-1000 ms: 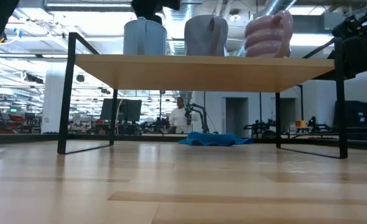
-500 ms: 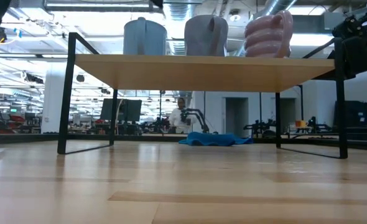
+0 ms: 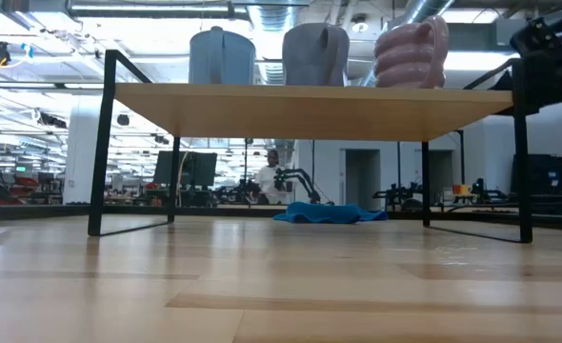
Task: Stack small to large cups/mugs on shelf
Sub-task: Return to Home Position
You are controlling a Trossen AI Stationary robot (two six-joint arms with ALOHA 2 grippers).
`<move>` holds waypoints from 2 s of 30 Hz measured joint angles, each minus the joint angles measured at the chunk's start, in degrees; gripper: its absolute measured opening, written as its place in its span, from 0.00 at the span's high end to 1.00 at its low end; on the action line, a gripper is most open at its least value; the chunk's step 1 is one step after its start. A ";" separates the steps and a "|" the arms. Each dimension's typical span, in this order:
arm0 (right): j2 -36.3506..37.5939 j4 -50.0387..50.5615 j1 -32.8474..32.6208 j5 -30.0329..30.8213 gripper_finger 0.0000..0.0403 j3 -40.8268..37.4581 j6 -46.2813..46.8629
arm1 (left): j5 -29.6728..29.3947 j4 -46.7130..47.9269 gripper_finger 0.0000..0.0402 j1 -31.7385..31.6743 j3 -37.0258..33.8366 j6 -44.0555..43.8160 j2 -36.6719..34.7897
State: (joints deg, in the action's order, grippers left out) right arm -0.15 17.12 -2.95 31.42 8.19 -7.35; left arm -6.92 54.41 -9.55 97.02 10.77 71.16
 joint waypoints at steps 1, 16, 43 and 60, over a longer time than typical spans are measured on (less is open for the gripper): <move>-0.02 -0.92 0.33 -0.02 0.97 0.00 -1.13 | -0.14 -2.68 0.63 -0.04 -4.53 -0.47 -3.18; 0.00 -14.94 11.92 -7.14 0.97 0.00 -12.58 | -4.19 -38.73 0.62 -0.15 -54.39 0.95 -41.54; 0.00 -8.83 26.70 -22.41 0.97 0.00 -5.10 | -11.49 -48.47 0.63 -0.17 -86.68 -5.57 -70.02; 0.00 -6.78 26.63 -22.40 0.97 0.00 -5.07 | -13.36 -57.13 0.63 -0.17 -92.53 -5.91 -70.96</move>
State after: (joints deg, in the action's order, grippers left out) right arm -0.14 10.35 23.68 9.03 8.19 -12.42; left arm -20.28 -2.72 -9.72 4.49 4.87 0.20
